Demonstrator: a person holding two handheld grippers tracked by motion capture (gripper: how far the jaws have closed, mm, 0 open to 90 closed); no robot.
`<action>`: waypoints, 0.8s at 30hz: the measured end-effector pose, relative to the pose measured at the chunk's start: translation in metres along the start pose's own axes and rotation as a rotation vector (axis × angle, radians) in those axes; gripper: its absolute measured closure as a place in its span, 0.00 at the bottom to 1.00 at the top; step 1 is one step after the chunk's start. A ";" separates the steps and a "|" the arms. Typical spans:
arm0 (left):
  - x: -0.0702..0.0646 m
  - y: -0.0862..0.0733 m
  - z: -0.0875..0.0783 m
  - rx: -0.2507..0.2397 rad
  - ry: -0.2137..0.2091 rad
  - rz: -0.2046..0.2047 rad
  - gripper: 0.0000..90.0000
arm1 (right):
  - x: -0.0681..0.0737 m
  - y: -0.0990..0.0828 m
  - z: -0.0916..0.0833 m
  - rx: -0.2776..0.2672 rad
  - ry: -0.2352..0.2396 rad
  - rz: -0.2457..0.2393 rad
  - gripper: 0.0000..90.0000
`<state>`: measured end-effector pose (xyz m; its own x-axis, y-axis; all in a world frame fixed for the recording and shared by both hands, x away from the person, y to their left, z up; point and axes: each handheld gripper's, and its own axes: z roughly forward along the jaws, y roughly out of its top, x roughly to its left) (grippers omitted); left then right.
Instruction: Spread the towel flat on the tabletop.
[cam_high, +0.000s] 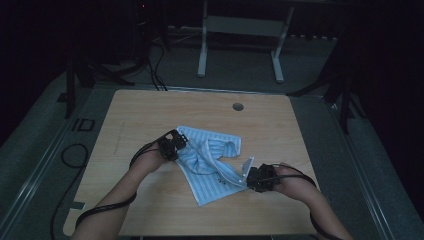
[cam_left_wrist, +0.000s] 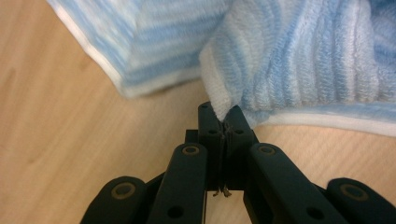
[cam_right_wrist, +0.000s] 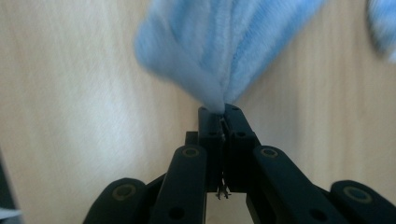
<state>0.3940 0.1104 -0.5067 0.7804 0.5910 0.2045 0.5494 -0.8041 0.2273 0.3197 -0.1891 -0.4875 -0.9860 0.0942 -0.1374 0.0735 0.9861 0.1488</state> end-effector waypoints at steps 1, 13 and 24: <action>0.001 -0.002 0.001 0.005 -0.006 0.000 0.98 | 0.000 -0.005 0.000 -0.007 -0.001 0.014 0.98; 0.001 -0.020 0.007 0.031 -0.018 -0.010 0.98 | 0.013 -0.055 0.004 0.056 0.019 0.119 1.00; 0.005 -0.026 -0.008 -0.017 -0.046 -0.041 0.68 | -0.011 -0.047 -0.016 0.056 -0.020 0.125 0.96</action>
<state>0.3809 0.1351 -0.5039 0.7702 0.6198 0.1507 0.5765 -0.7775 0.2511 0.3245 -0.2383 -0.4774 -0.9656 0.2187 -0.1406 0.2041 0.9726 0.1112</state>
